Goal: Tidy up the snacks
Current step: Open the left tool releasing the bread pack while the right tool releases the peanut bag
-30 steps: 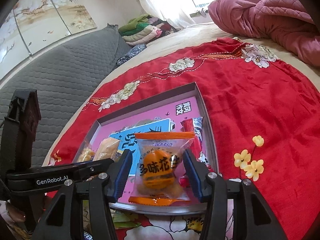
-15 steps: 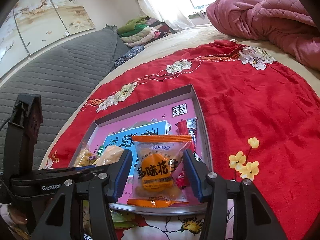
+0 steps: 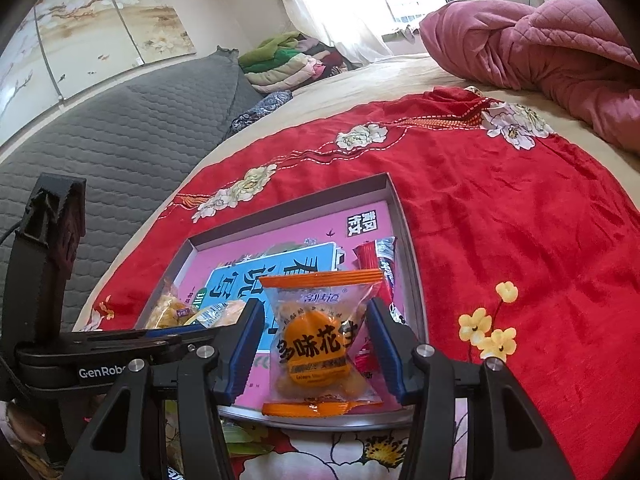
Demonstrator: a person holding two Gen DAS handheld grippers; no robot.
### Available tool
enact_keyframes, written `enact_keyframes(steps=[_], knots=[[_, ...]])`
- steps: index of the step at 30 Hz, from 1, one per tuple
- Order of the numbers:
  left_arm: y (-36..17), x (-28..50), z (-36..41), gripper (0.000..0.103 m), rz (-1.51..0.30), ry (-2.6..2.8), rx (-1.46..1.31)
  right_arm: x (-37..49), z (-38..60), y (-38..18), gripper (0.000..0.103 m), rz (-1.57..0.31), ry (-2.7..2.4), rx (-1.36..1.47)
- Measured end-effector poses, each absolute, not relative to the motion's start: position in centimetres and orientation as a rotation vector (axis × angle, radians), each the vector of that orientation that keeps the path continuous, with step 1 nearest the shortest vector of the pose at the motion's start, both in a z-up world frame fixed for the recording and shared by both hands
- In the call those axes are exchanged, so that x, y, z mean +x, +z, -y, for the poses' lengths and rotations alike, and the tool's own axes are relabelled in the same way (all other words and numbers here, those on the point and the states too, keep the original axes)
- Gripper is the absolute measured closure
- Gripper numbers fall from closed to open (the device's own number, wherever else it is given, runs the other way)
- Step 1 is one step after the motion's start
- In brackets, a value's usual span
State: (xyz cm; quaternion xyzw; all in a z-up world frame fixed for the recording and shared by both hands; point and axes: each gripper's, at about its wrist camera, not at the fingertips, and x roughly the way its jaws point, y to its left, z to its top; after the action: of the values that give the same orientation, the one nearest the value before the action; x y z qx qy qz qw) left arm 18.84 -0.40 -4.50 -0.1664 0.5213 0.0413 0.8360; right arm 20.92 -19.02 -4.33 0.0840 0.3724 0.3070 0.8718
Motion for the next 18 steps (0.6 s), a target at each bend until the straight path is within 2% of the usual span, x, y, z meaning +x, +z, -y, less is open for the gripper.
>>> enact_keyframes(steps=[6,18], knots=[[-3.8,18.5,0.5,0.059,-1.088,0.082,-0.352,20.9,19.1,-4.2,0.047,-0.773,0.638,0.173],[-2.0,17.6,0.3,0.056,-1.061,0.076,-0.355,20.4,19.1,-3.7,0.044,-0.737,0.642,0.160]])
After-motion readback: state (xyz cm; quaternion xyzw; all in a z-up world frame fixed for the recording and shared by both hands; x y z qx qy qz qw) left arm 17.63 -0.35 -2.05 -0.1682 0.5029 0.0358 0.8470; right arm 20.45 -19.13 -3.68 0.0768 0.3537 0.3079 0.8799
